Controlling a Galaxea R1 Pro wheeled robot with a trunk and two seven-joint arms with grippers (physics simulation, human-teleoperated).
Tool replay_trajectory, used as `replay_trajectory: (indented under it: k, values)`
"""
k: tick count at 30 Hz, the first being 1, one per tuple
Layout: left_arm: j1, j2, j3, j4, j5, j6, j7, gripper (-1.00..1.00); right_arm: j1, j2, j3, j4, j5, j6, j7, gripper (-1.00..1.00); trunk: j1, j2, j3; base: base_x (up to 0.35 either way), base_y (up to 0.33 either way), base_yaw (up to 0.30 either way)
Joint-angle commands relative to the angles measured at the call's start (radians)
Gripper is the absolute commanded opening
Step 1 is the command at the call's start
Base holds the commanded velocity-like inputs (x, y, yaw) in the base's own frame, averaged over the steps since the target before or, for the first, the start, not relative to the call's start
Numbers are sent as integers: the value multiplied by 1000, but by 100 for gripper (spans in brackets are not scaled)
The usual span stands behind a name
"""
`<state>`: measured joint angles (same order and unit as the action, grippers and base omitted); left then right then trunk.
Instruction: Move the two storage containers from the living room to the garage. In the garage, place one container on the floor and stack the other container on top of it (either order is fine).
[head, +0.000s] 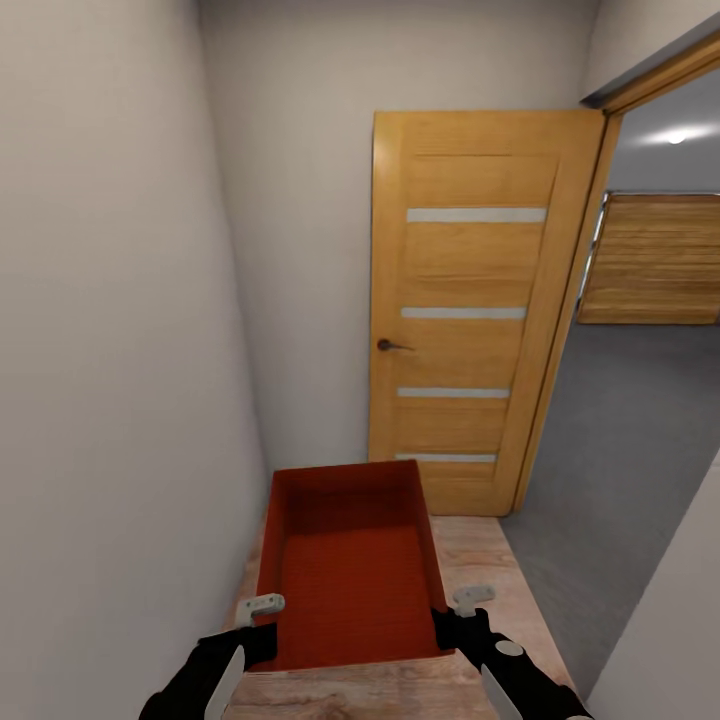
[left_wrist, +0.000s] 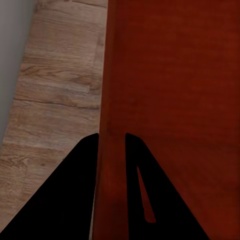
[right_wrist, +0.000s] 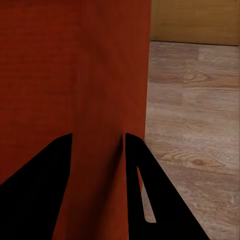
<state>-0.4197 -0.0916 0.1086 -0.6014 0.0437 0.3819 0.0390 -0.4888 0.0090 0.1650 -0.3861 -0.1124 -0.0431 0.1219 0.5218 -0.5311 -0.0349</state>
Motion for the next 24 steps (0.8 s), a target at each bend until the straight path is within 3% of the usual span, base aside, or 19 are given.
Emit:
replay_trajectory:
  k: [1, 24]
  values:
    - [-1, 17, 10, -4, -24, -18, 30, -100, -1, -1, 18, 3, -13, -4, 19, -100, 1, -2, -2, 329, 0, 0]
    - [-1, 18, 10, -4, -24, -18, 31, -100, -1, -1, 18, 3, -13, -4, 19, -100, 1, -2, -2, 329, 0, 0]
